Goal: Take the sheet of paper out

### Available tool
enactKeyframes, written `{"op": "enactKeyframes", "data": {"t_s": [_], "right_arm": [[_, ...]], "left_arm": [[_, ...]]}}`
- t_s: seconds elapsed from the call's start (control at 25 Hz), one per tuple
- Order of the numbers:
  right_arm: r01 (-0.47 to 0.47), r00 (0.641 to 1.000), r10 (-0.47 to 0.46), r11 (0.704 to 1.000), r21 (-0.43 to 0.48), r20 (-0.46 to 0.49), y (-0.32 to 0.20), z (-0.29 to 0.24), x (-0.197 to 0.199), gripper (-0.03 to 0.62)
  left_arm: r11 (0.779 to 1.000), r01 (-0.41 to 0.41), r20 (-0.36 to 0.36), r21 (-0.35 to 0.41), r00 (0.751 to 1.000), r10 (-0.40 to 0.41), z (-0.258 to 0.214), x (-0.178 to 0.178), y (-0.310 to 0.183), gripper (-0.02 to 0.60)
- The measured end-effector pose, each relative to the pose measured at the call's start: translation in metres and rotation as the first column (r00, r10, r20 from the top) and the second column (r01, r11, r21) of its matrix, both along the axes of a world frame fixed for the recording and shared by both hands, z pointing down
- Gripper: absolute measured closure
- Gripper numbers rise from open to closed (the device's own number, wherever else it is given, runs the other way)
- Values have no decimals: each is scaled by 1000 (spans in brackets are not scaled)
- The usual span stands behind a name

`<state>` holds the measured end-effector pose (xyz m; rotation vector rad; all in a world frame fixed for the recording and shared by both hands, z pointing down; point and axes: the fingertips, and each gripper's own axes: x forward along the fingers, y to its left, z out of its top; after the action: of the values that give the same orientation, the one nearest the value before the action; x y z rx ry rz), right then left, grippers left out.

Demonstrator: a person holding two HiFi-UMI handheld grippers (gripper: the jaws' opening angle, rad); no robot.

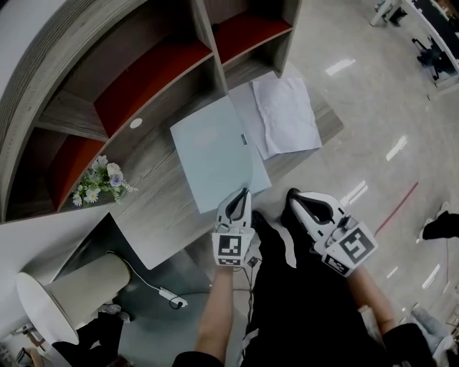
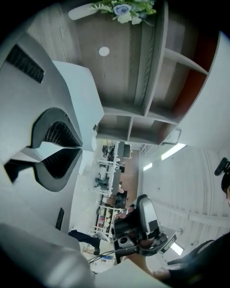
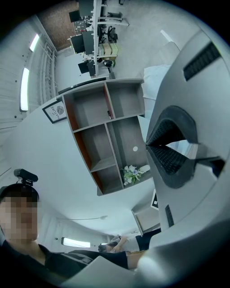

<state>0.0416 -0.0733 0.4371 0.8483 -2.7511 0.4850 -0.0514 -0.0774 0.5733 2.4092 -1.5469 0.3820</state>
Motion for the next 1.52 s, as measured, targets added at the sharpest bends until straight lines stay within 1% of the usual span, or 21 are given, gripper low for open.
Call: {"op": "enactKeyframes", "data": {"t_s": [0.28, 0.4, 0.6, 0.76, 1.08, 1.32, 1.44, 1.52], "right_arm": [[9, 1000, -9, 1000, 22, 9, 5, -9, 0, 580], [7, 1000, -7, 1000, 29, 10, 6, -13, 1, 580], [4, 1000, -4, 999, 42, 10, 6, -19, 3, 580], [5, 1000, -6, 998, 60, 17, 6, -24, 1, 580], [23, 999, -25, 996, 92, 21, 5, -37, -8, 580], [47, 999, -49, 993, 110, 14, 4, -44, -19, 581], [67, 998, -68, 991, 119, 9, 3, -47, -28, 580], [81, 997, -82, 989, 123, 2, 3, -49, -35, 580]], "left_arm": [[996, 87, -78, 29, 993, -85, -28, -17, 6, 563], [991, 131, -137, 27, 982, -126, -36, -24, 10, 563], [978, 208, -211, 15, 957, -200, -47, -41, 15, 561], [962, 274, -267, 10, 928, -262, -57, -57, 20, 562], [924, 382, -360, -21, 859, -364, -67, -86, 37, 562], [875, 485, -373, -17, 809, -455, -77, -111, 51, 563], [853, 521, -393, -25, 780, -488, -78, -122, 58, 563], [838, 544, -413, -36, 756, -508, -79, -130, 64, 563]]}}
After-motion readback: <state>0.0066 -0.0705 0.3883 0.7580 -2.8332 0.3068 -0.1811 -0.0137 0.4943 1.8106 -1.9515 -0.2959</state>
